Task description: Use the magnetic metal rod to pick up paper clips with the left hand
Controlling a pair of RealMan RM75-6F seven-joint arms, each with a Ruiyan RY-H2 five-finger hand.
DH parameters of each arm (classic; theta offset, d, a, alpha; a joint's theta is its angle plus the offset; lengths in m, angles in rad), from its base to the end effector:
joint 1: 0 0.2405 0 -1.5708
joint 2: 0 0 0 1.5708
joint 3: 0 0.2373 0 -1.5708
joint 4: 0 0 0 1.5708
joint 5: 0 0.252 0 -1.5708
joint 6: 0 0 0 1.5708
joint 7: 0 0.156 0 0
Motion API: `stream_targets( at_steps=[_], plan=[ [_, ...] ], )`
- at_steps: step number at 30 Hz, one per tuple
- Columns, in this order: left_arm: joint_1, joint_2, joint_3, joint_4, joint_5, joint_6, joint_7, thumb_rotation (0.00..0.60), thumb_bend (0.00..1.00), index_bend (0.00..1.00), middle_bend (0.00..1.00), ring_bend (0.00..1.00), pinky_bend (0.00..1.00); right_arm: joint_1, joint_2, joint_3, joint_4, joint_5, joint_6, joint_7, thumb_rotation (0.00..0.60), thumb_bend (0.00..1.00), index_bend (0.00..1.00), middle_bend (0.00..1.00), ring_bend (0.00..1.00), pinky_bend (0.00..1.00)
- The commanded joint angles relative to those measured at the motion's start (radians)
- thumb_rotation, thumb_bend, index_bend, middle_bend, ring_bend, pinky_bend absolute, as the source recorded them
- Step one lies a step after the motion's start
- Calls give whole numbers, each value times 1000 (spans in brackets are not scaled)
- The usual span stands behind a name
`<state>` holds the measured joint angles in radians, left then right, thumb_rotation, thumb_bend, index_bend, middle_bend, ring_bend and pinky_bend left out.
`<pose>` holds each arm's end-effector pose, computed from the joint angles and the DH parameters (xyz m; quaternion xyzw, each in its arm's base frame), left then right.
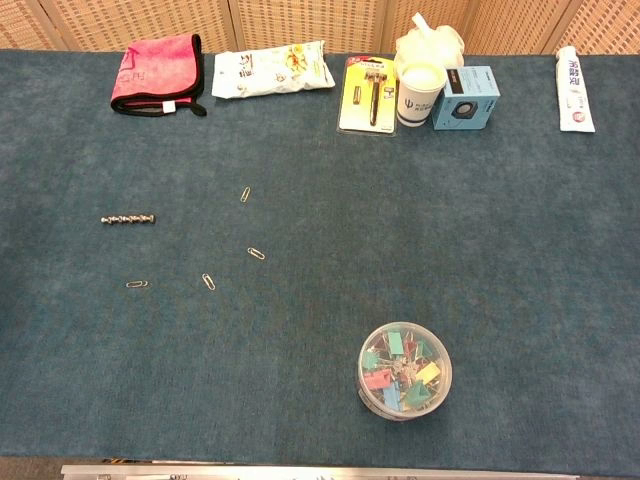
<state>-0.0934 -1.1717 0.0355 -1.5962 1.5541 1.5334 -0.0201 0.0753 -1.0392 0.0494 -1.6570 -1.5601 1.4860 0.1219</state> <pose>-0.3022 0.1756 0.0887 -0.6082 -0.4009 -0.4053 0.5523 -0.3027 -0.1916 0.1291 0.5934 -0.4031 0.4221 0.5542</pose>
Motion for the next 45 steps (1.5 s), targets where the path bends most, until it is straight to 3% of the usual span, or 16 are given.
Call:
stream_targets(
  at_steps=[1,15,23,29,34,45],
  plan=[
    [3,-2,-4,8,-13,-9,1,600,77,206,19,0,109,6,-4,3,1,4,-8,-3,600,118,188,195,175,310],
    [-12,-37,-20,30,-6,-42,38,600,77,224,12,0,138,-4,17,17,-3,27,16,42,600,117,187,195,175,310],
    [-69,9,-16,-106,-3,-147,189,600,76,262,0,0,137,-18,39,16,-14,6,49,73,600,118,188,195,175,310],
    [-146,45,-37,-213,-111,-308,355,600,77,306,0,0,137,-32,51,16,-20,-7,81,90,600,118,188,195,175,310],
    [-239,40,-80,-206,-228,-457,383,600,108,314,0,0,132,-31,55,15,-18,-6,74,100,600,118,188,195,175,310],
    [-351,-39,-137,-134,-431,-528,541,600,246,314,0,0,131,-31,61,17,-17,0,71,114,600,117,187,194,175,310]
  ],
)
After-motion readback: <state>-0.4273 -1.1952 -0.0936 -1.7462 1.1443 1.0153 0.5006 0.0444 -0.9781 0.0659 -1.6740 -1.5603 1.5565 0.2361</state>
